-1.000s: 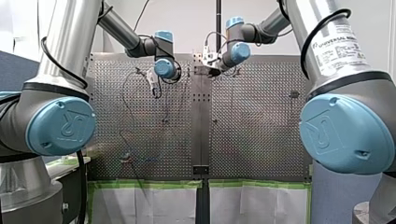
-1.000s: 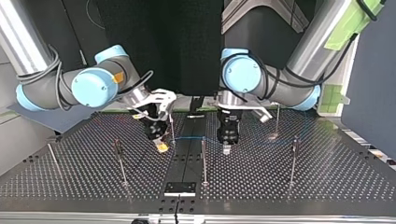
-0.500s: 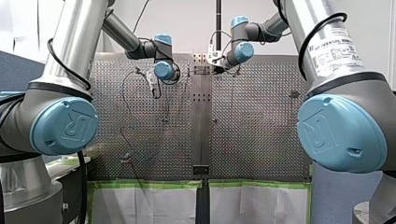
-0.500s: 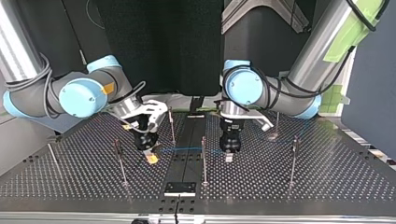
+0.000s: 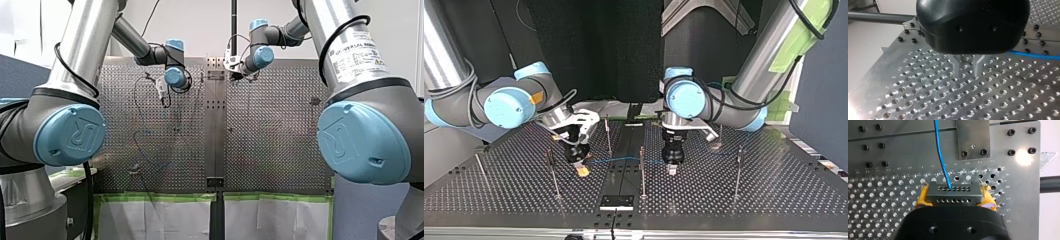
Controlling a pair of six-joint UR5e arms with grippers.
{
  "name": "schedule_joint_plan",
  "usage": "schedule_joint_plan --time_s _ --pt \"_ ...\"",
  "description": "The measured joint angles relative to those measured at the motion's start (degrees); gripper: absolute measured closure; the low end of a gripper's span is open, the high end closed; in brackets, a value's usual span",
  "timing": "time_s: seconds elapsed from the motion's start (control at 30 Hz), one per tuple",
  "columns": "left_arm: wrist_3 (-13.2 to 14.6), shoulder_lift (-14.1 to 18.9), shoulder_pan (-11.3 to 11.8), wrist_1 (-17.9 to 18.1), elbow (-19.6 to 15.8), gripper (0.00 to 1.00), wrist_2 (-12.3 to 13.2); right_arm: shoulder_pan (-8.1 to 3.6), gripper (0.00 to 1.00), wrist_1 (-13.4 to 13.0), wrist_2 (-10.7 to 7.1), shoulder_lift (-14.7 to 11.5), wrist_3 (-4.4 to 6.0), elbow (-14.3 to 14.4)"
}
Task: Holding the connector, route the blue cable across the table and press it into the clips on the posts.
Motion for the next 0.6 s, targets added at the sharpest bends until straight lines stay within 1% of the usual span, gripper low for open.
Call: schedule_joint_plan --time_s 0.03,0.07,0.1,0.4,0.5,0.6 --pt "0.0 0.0 -0.1 -0.3 0.0 0.17 -0.1 -0.01 1.0 0.0 0.0 0.0 -0.03 0.0" --pt "0.1 0.0 -0.1 -0.7 0.0 0.17 -0.1 -0.01 1.0 0.0 0.0 0.0 -0.05 0.0" --pt "0.2 0.0 -0.2 -1.3 0.0 0.0 -0.2 -0.01 1.0 0.0 0.0 0.0 -0.06 0.0" --pt "0.6 0.4 -0.4 -5.3 0.0 0.0 -0.6 -0.07 1.0 0.2 0.03 -0.2 0.0 0.0" --pt "0.7 1.4 -0.8 -6.8 -0.2 0.0 -0.6 -0.14 1.0 0.3 0.07 -0.2 0.04 0.0" --pt "0.6 2.7 -1.2 -8.2 -1.2 0.0 -0.7 -0.24 1.0 0.4 0.15 -0.3 -0.05 0.0"
